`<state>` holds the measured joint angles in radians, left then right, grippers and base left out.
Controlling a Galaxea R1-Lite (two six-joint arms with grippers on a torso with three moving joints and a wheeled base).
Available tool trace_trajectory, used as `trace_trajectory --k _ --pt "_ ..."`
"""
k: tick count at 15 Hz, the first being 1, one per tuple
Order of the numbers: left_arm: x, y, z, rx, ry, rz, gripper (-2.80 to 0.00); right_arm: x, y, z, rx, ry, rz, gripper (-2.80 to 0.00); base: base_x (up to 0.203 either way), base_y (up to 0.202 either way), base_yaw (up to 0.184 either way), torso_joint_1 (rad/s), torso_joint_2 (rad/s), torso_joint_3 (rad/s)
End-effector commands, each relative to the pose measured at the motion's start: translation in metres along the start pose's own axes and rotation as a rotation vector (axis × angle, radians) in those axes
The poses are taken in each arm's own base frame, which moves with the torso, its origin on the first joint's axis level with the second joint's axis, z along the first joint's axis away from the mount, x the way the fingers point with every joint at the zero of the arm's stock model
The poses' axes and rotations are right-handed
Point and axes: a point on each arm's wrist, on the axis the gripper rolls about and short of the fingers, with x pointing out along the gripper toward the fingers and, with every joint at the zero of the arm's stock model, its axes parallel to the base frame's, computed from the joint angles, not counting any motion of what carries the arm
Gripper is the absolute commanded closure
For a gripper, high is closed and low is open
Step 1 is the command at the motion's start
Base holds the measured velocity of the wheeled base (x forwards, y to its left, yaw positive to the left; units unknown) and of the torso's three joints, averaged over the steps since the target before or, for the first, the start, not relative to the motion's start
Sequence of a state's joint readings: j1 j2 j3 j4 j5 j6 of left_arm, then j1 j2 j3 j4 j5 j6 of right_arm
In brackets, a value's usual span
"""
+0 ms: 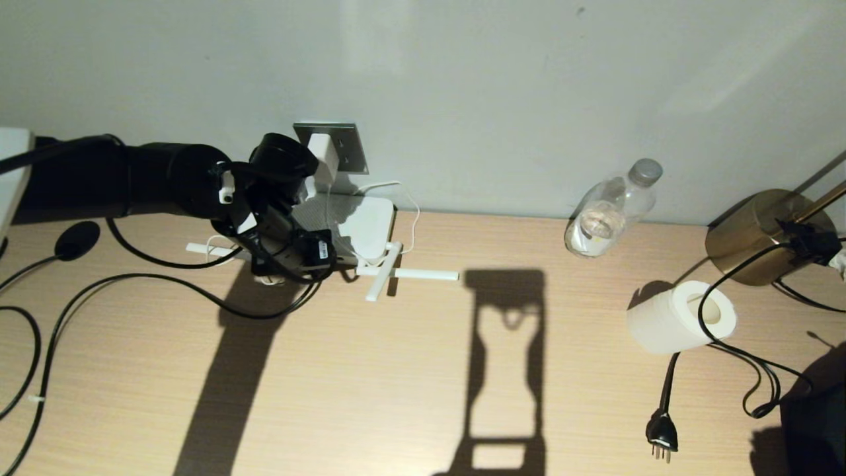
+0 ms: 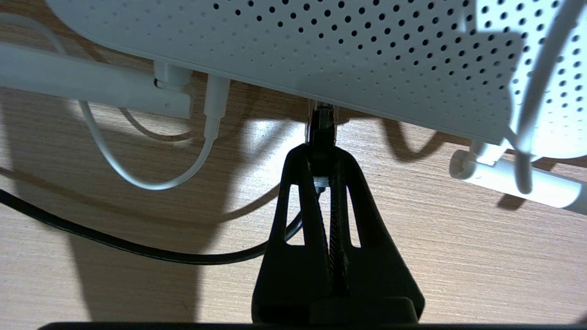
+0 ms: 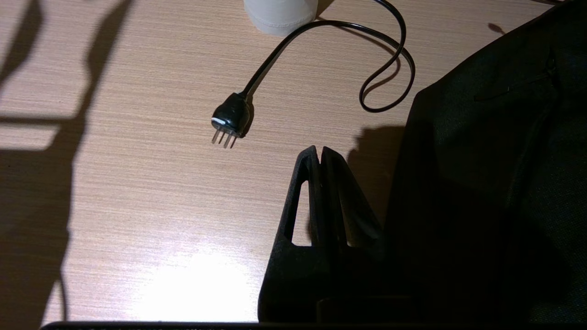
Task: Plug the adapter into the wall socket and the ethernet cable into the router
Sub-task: Plug cable into router interface
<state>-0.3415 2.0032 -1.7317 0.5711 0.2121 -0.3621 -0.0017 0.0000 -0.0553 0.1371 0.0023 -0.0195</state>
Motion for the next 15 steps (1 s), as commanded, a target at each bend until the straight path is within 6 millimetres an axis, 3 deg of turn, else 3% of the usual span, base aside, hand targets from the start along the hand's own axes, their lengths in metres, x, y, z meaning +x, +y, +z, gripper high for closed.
trace_trajectory --k 1,15 --pt "0.0062 -0.0004 -0.0017 0.003 0.013 0.008 0.00 0.0000 0.0000 -0.0001 0.000 0.001 0.001 0.00 0.000 0.000 0.000 0.000 0.00 0.000" --pt "0.0057 0.0046 0.0007 -0.004 0.008 0.013 0.00 0.0000 0.0000 -0.0001 0.000 0.002 0.001 0.00 0.000 0.000 0.000 0.000 0.00 0.000"
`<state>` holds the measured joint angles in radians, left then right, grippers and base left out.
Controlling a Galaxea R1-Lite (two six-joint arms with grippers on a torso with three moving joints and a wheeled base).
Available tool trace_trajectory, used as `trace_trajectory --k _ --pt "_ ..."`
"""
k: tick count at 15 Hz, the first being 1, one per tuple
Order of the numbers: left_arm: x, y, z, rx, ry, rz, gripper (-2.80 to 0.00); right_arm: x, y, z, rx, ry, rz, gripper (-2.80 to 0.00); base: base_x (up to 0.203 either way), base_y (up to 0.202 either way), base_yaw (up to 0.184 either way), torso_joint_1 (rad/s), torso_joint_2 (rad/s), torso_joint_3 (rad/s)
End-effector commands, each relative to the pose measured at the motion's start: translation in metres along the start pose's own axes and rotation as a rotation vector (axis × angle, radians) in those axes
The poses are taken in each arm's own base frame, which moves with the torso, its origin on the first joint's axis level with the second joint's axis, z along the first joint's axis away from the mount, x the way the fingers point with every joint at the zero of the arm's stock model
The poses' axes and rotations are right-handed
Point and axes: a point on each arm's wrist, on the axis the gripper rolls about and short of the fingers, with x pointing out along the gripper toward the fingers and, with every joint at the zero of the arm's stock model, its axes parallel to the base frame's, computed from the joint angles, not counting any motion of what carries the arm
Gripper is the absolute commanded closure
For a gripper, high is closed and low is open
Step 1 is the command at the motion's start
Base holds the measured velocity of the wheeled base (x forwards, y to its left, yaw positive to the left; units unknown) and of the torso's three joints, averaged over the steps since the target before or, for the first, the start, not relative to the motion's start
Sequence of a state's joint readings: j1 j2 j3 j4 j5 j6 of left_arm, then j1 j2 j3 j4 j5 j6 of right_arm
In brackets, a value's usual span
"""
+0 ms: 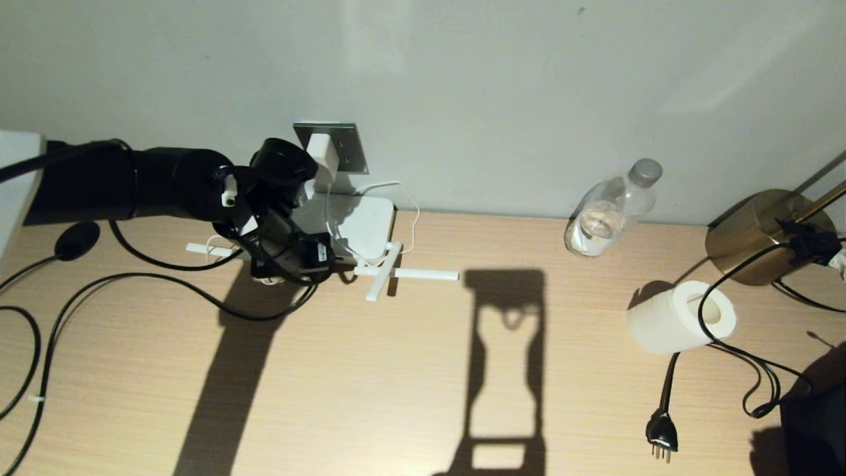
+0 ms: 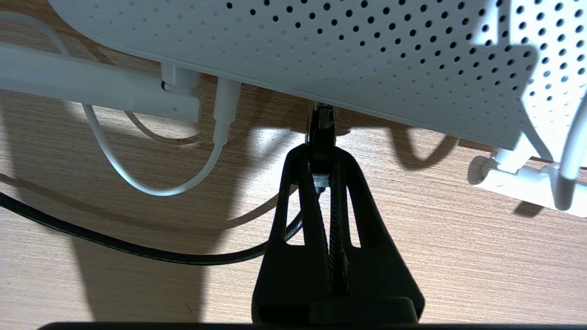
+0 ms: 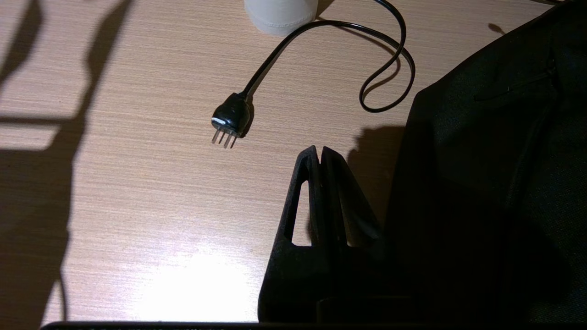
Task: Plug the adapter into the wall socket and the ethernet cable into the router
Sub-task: Plug cable into router interface
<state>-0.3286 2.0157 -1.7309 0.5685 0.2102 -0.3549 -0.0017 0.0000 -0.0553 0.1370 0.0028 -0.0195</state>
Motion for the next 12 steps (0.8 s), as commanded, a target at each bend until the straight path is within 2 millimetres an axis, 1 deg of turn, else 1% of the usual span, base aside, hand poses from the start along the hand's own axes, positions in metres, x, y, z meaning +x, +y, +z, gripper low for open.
trace_trajectory --k 1,12 --pt "-0.0007 0.0008 0.0004 -0.001 -0.001 0.003 0.00 0.0000 0.0000 -0.0001 0.000 0.001 0.000 0.00 0.000 0.000 0.000 0.000 0.00 0.000" --pt "-0.0004 -0.0009 0.0049 0.008 -0.017 -0.002 0.00 0.0000 0.0000 -0.0001 0.000 0.001 0.000 0.00 0.000 0.000 0.000 0.000 0.00 0.000"
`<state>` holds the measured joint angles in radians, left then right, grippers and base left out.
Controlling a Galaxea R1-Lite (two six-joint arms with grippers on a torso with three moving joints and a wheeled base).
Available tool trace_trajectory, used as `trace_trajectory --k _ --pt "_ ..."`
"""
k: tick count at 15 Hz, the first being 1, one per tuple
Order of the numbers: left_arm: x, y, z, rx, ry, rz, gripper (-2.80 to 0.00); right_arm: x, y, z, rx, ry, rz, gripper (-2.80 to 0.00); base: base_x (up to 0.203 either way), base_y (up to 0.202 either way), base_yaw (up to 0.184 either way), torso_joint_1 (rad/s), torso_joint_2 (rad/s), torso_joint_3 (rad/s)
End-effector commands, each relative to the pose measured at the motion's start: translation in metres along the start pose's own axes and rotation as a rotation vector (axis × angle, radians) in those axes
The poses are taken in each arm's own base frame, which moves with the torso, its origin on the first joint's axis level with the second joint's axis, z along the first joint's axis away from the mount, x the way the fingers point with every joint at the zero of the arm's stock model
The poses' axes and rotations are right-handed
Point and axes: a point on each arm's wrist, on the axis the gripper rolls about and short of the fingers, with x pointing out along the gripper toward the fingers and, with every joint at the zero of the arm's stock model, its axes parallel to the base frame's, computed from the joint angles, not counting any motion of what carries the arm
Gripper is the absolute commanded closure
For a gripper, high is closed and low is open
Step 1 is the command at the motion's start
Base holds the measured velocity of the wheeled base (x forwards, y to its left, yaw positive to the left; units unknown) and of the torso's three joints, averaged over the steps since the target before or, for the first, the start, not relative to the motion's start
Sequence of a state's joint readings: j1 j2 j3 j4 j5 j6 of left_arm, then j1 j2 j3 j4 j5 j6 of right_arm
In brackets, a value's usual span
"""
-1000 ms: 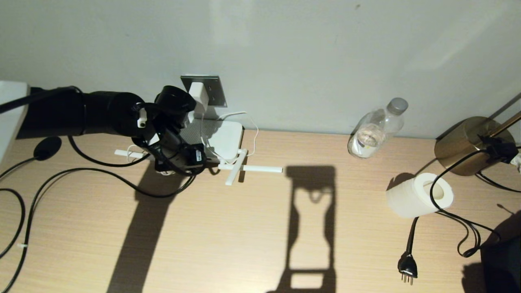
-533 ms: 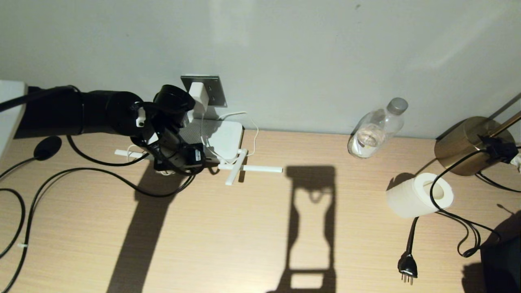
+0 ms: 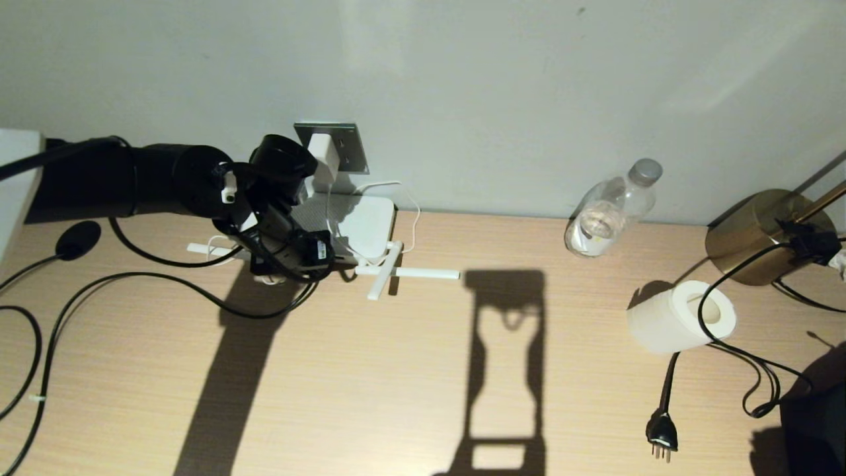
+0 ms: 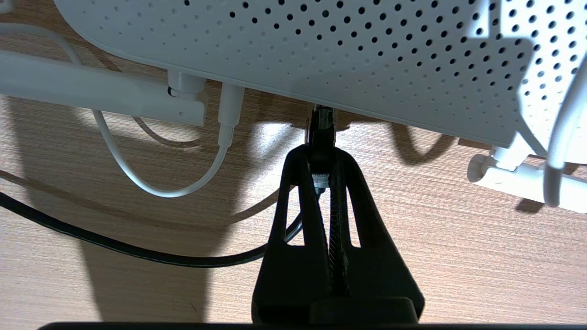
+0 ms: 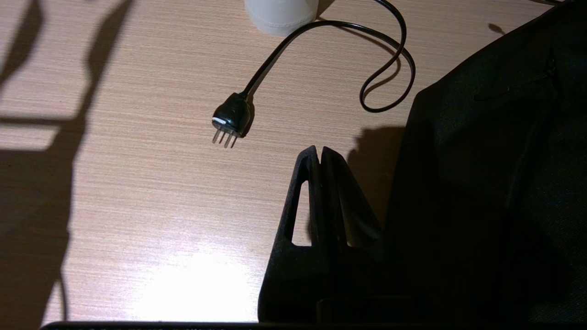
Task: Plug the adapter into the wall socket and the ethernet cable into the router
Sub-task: Plug cable into router interface
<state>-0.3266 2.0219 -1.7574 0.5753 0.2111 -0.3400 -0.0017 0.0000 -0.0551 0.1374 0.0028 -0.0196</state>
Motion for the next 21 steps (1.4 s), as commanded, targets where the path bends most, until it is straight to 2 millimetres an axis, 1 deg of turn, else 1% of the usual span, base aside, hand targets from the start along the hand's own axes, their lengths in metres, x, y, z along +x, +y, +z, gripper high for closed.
trace_trajectory --k 1,9,17,21 --pt "0.0003 -0.0004 0.0007 -0.003 -0.005 -0.001 0.00 0.0001 0.0000 0.0000 0.000 0.002 0.001 0.00 0.000 0.000 0.000 0.000 0.00 0.000" --pt "-0.0023 0.0001 0.0013 -0.003 -0.010 -0.001 0.00 0.0000 0.0000 0.0000 0.000 0.001 0.000 0.00 0.000 0.000 0.000 0.000 0.00 0.000" --pt "-0.0031 0.0004 -0.0033 0.000 0.004 0.004 0.00 0.0001 0.0000 0.0000 0.000 0.002 0.001 0.00 0.000 0.000 0.000 0.000 0.00 0.000" --pt "-0.0069 0.0012 -0.0058 0.003 0.008 0.001 0.00 0.0000 0.0000 0.0000 0.000 0.001 0.000 0.00 0.000 0.000 0.000 0.000 0.00 0.000"
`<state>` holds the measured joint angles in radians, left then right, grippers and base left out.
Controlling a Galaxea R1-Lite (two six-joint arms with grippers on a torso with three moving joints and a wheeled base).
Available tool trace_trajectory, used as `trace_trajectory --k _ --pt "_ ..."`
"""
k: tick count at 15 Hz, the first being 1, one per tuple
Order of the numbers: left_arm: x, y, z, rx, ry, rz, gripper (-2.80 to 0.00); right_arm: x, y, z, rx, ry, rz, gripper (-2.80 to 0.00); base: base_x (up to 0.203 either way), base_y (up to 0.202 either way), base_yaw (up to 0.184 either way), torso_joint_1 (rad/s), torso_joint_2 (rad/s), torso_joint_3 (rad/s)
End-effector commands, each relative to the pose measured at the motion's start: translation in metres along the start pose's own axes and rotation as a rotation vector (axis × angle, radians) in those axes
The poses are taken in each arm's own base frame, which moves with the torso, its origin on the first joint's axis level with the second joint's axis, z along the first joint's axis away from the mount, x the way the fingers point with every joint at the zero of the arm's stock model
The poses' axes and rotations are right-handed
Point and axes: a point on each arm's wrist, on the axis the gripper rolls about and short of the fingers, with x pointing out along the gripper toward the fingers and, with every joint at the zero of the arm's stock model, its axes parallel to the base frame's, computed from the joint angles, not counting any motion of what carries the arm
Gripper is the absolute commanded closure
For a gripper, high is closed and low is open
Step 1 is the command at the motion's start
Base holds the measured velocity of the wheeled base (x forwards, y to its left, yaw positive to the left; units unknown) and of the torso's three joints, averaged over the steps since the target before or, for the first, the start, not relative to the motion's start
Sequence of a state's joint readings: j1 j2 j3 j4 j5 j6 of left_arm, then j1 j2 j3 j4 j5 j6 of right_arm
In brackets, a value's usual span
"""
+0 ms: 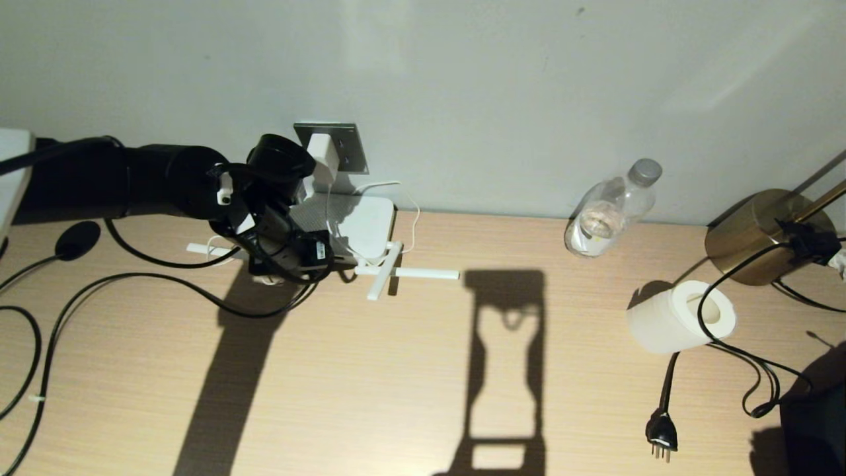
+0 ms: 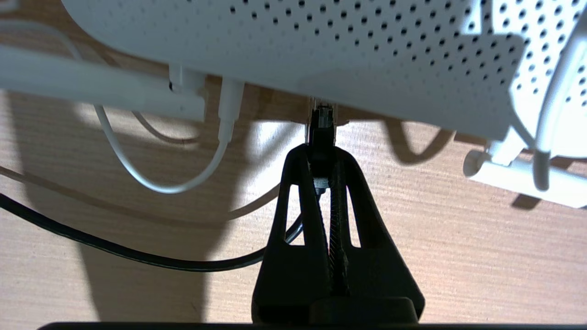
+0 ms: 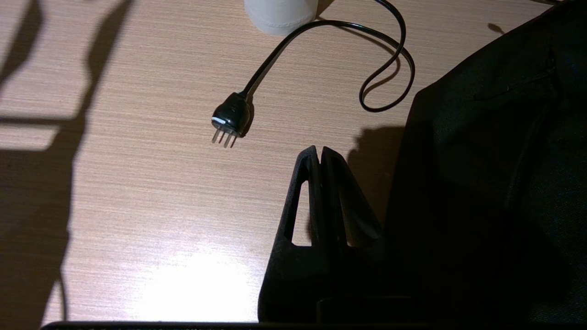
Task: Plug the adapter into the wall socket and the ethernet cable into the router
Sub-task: Plug cable into router interface
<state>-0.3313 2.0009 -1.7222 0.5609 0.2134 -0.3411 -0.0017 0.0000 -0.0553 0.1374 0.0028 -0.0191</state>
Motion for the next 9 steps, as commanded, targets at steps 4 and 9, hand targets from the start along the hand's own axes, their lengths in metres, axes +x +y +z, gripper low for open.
trace_trajectory --k 4,9 --pt "-0.0044 0.0014 -0.0045 0.000 0.014 0.006 0.00 0.0000 0.0000 -0.0001 -0.001 0.001 0.000 0.00 0.000 0.000 0.000 0.000 0.00 0.000" --pt "-0.0081 0.0015 -0.0091 0.002 0.014 0.005 0.00 0.0000 0.0000 -0.0001 -0.001 0.001 0.000 0.00 0.000 0.000 0.000 0.000 0.00 0.000"
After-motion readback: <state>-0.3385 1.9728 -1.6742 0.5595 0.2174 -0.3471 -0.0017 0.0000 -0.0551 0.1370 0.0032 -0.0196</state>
